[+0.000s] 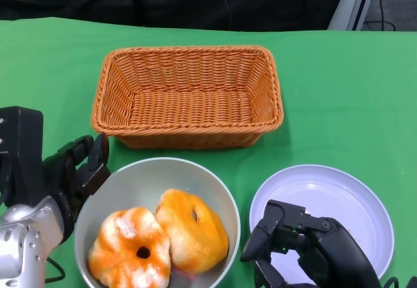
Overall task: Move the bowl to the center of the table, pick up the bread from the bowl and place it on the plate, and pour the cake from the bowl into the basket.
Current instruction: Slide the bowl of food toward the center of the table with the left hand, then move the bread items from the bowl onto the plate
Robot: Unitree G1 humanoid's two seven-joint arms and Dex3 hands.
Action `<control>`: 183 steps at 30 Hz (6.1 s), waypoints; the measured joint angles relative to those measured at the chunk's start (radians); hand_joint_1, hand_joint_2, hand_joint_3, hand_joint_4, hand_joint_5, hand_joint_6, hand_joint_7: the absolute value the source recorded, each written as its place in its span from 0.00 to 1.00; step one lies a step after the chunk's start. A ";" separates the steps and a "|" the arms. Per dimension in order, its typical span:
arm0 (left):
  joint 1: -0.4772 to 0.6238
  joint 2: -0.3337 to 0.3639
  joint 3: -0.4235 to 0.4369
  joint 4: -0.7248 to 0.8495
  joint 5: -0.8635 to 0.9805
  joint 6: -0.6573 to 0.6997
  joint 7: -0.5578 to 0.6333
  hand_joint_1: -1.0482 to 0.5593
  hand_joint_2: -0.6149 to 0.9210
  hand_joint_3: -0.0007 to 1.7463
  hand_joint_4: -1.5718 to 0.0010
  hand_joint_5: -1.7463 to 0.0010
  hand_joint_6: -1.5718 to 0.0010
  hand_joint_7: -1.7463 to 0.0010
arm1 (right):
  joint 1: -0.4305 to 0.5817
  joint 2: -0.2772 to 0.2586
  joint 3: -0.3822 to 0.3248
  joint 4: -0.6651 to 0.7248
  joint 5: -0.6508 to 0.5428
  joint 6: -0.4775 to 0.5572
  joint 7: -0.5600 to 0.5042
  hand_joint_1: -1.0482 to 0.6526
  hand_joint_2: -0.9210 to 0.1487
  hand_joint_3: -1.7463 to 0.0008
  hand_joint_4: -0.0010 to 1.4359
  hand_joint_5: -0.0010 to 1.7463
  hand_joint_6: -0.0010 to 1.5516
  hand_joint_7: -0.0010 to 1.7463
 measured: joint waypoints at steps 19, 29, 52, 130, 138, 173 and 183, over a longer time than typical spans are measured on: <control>0.000 0.006 -0.025 0.048 0.044 -0.140 -0.031 0.21 1.00 0.39 1.00 1.00 1.00 1.00 | -0.001 -0.003 -0.001 0.005 -0.006 -0.012 0.000 0.46 0.37 0.42 0.53 0.98 0.50 0.79; 0.000 0.071 -0.038 0.075 0.114 -0.280 -0.056 0.22 1.00 0.40 1.00 1.00 1.00 1.00 | 0.000 -0.004 -0.002 0.005 -0.005 -0.015 -0.001 0.45 0.36 0.44 0.53 0.99 0.50 0.79; 0.107 0.026 0.034 0.086 0.090 -0.753 -0.110 0.43 1.00 0.11 0.52 0.87 0.53 0.94 | 0.025 -0.027 -0.017 -0.006 0.021 -0.013 0.014 0.46 0.36 0.46 0.53 0.95 0.50 0.76; 0.087 0.128 0.001 0.467 0.197 -1.413 -0.240 0.60 0.84 0.49 0.51 0.14 0.52 0.29 | -0.225 0.115 0.339 -0.480 -1.462 0.797 0.349 0.08 0.00 0.85 0.37 0.08 0.22 0.00; 0.086 0.128 0.001 0.473 0.196 -1.415 -0.241 0.60 0.84 0.48 0.51 0.14 0.52 0.29 | -0.245 0.116 0.357 -0.474 -1.448 0.803 0.405 0.07 0.00 0.82 0.40 0.07 0.21 0.00; 0.131 0.101 -0.048 0.378 0.218 -1.404 -0.190 0.59 0.85 0.48 0.52 0.14 0.52 0.28 | -0.292 0.114 0.430 -0.301 -1.374 0.808 0.458 0.05 0.00 0.79 0.35 0.02 0.18 0.00; 0.132 0.099 -0.058 0.371 0.225 -1.403 -0.179 0.58 0.85 0.48 0.51 0.15 0.51 0.29 | -0.295 0.114 0.457 -0.194 -1.374 0.790 0.227 0.07 0.00 0.80 0.36 0.02 0.21 0.01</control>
